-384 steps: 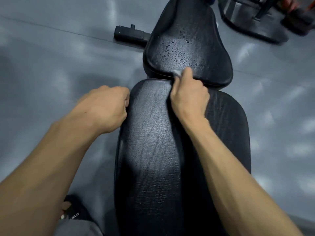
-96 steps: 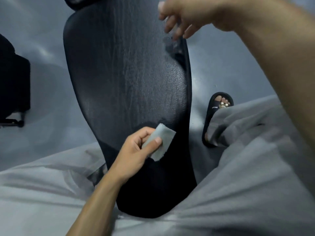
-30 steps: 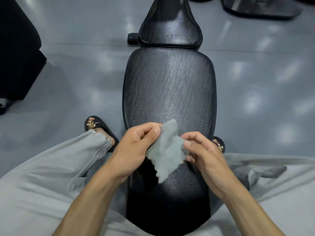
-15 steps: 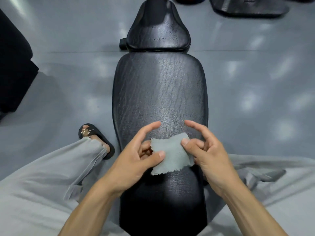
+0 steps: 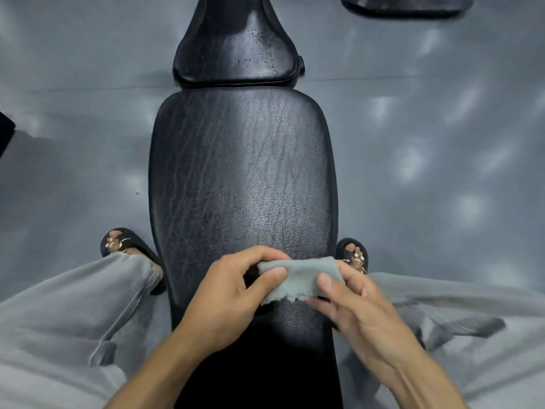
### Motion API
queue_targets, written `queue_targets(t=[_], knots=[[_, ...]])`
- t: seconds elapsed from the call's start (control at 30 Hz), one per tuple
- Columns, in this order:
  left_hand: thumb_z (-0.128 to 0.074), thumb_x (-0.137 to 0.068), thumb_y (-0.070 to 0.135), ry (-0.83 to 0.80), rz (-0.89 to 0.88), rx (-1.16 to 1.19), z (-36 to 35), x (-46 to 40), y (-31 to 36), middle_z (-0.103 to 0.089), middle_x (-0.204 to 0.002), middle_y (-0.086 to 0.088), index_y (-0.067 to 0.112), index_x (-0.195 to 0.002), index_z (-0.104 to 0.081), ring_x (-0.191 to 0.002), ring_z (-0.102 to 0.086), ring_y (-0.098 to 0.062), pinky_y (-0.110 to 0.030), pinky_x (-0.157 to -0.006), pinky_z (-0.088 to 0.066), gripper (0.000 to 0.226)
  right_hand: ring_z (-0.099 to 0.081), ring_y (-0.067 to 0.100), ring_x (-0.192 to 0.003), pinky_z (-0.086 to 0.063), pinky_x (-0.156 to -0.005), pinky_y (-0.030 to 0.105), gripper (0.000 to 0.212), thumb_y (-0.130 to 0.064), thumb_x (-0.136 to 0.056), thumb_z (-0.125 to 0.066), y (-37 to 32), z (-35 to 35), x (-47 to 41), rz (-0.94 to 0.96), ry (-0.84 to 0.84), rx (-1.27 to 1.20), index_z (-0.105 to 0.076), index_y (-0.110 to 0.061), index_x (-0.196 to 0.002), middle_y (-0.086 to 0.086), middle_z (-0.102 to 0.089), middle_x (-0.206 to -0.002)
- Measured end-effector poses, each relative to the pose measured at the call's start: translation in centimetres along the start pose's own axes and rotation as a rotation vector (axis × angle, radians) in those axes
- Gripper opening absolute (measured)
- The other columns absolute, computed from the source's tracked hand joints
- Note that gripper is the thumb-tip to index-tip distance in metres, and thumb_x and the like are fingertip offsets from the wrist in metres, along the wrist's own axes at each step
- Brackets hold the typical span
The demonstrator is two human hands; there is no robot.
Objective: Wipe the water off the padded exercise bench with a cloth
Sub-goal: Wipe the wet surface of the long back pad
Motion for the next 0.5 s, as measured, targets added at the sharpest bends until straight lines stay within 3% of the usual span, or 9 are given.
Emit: queue_targets(t=[0.03, 0.1, 0.17, 0.23, 0.3, 0.37, 0.5], knots=[[-0.066, -0.094, 0.029, -0.005, 0.046, 0.148, -0.3, -0.6, 0.1, -0.076, -0.098, 0.004, 0.027, -0.103, -0.074, -0.091, -0.072, -0.012, -0.030, -0.083, -0.056, 0.013, -0.067, 0.025, -0.111, -0.055, -0.096, 0.037, 0.059, -0.035, -0.071, -0.090, 0.2, -0.5, -0.1, -0.035, -0.047, -0.191, -0.069, -0.006, -0.118, 0.017, -0.070, -0.120], [-0.067, -0.092, 0.025, -0.021, 0.109, 0.320, -0.9, -1.7, 0.2, -0.077, -0.098, -0.002, 0.024, -0.105, -0.075, -0.090, -0.072, -0.012, -0.024, -0.081, -0.055, 0.015, -0.068, 0.027, -0.108, -0.057, -0.094, 0.037, 0.058, -0.025, -0.071, -0.091, 0.5, -1.4, -0.9, -0.024, 0.005, -0.338, -0.069, -0.002, -0.119, 0.022, -0.069, -0.121], [-0.067, -0.092, 0.025, -0.087, 0.105, 0.283, -0.7, -2.7, -0.1, -0.077, -0.102, -0.001, 0.026, -0.108, -0.074, -0.095, -0.072, -0.012, -0.026, -0.086, -0.056, 0.018, -0.068, 0.027, -0.100, -0.056, -0.089, 0.037, 0.038, -0.015, -0.076, -0.085, 0.0, -1.4, -2.3, 0.036, 0.194, -0.345, -0.072, -0.005, -0.110, 0.021, -0.071, -0.113], [-0.067, -0.094, 0.024, -0.127, 0.037, 0.081, 1.0, -4.4, -0.1, -0.076, -0.104, 0.006, 0.029, -0.111, -0.072, -0.099, -0.072, -0.010, -0.027, -0.090, -0.056, 0.019, -0.064, 0.024, -0.090, -0.052, -0.085, 0.040, 0.016, -0.009, -0.085, -0.076, -1.9, 0.2, -4.4, 0.167, 0.385, -0.220, -0.073, -0.011, -0.100, 0.015, -0.071, -0.098], [-0.069, -0.097, 0.022, -0.097, -0.046, -0.132, 3.6, -6.6, 0.0, -0.076, -0.102, 0.012, 0.030, -0.113, -0.071, -0.098, -0.072, -0.009, -0.024, -0.089, -0.055, 0.018, -0.060, 0.015, -0.075, -0.049, -0.074, 0.038, 0.010, -0.012, -0.088, -0.076, -4.7, 2.8, -6.8, 0.368, 0.615, 0.174, -0.070, -0.021, -0.088, 0.004, -0.069, -0.083], [-0.069, -0.096, 0.025, -0.057, -0.108, -0.308, 5.9, -8.7, 0.2, -0.075, -0.097, 0.019, 0.030, -0.111, -0.072, -0.093, -0.071, -0.001, -0.020, -0.088, -0.052, 0.016, -0.062, 0.014, -0.071, -0.052, -0.072, 0.039, 0.014, -0.017, -0.089, -0.077, -6.8, 4.6, -9.6, 0.570, 0.718, 0.601, -0.066, -0.026, -0.089, 0.003, -0.068, -0.085], [-0.066, -0.098, 0.029, 0.028, -0.138, -0.408, 7.1, -11.0, -1.2, -0.072, -0.096, 0.026, 0.031, -0.109, -0.072, -0.093, -0.067, 0.008, -0.016, -0.088, -0.048, 0.013, -0.057, 0.019, -0.077, -0.049, -0.070, 0.038, 0.013, -0.011, -0.088, -0.072, -6.4, 4.3, -14.0, 0.761, 0.523, 1.313, -0.067, -0.018, -0.098, 0.000, -0.057, -0.090]])
Point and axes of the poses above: each hand's wrist, its own x-axis away from the middle knuckle, its own z-axis out of the back of the hand, y = z × x, the point moved 1 cm from there along -x, towards the middle knuckle
